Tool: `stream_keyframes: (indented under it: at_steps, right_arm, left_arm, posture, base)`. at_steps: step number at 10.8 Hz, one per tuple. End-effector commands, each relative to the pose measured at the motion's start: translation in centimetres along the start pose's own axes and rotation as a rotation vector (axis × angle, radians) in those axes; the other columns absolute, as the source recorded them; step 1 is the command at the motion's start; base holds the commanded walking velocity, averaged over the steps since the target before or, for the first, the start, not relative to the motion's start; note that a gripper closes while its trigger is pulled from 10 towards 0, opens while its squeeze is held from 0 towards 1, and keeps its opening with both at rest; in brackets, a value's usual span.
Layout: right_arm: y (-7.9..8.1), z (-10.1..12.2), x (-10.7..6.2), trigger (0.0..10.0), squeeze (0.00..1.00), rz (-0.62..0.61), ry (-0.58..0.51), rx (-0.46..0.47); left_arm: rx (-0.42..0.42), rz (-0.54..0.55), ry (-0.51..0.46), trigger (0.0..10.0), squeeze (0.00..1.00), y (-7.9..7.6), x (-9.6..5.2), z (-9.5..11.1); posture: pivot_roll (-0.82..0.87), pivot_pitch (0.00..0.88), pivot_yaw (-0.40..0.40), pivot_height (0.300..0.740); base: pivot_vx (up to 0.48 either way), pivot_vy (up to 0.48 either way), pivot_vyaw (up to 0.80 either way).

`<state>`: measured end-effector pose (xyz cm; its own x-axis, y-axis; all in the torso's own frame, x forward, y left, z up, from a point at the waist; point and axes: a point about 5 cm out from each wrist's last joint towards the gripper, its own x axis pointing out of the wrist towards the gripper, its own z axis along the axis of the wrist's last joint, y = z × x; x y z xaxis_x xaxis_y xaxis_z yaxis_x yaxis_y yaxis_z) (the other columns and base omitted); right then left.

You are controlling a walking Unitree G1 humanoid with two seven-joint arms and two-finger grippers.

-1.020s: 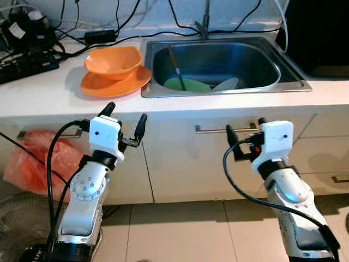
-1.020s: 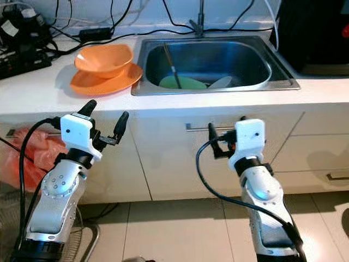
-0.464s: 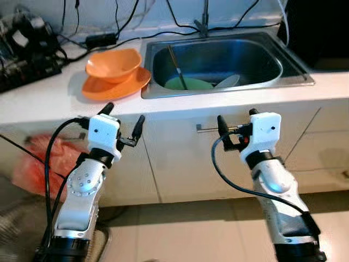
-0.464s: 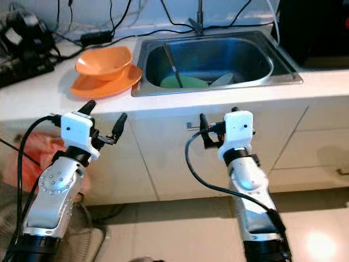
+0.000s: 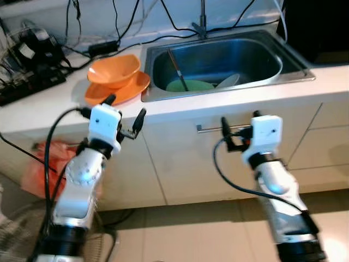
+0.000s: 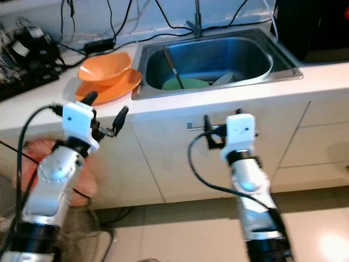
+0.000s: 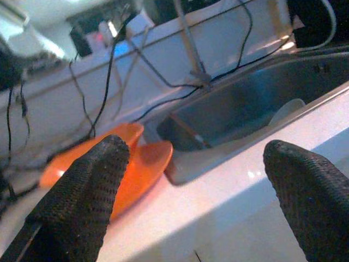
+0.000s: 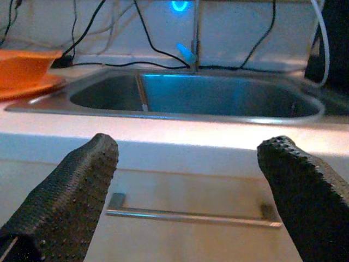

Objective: Kitchen organization

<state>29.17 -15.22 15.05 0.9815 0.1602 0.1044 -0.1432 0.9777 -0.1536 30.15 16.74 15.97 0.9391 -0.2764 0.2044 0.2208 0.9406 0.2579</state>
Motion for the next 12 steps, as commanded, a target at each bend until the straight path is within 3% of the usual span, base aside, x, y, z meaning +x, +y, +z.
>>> stream_keyframes:
  at_steps: [1,3,6,9,10,12]
  right_arm:
    - [0.2,0.7,0.5,10.0,0.0,0.035,-0.025,-0.019]
    - [-0.9,1.5,0.8,10.0,0.0,0.079,-0.032,-0.074]
    - [-2.1,1.7,-0.2,10.0,0.0,0.126,-0.001,-0.135]
    - [-3.8,1.4,-0.4,10.0,0.0,0.028,0.039,-0.128]
    - [-3.4,1.0,-0.1,10.0,0.0,0.019,0.051,-0.106]
    - [-2.6,0.7,-0.1,10.0,0.0,0.06,0.033,-0.116]
  left_arm:
    - [0.003,0.032,0.005,10.0,0.0,0.2,-0.4,-0.3]
    - [-0.053,0.073,0.003,10.0,0.0,-1.5,-0.6,-0.8]
    - [-0.11,0.088,-0.018,10.0,0.0,-3.1,0.2,-0.9]
    - [-0.101,0.064,-0.073,10.0,0.0,-4.3,2.2,-0.2]
    - [-0.125,0.108,-0.064,10.0,0.0,-4.0,2.2,-0.1]
    - [-0.1,0.106,-0.045,10.0,0.0,-3.4,0.9,-0.5]
  posture:
    - [0.1,0.0,0.113,0.74]
    - [0.07,0.0,0.04,0.74]
    - [0.0,0.0,-0.025,0.74]
    - [0.01,0.0,-0.093,0.74]
    - [0.03,0.0,-0.084,0.74]
    - [0.04,0.0,-0.022,0.74]
  base:
    - [0.0,0.0,0.0]
    - [0.0,0.0,0.0]
    - [0.0,0.0,0.0]
    - [0.0,0.0,0.0]
    - [0.0,0.0,0.0]
    - [0.0,0.0,0.0]
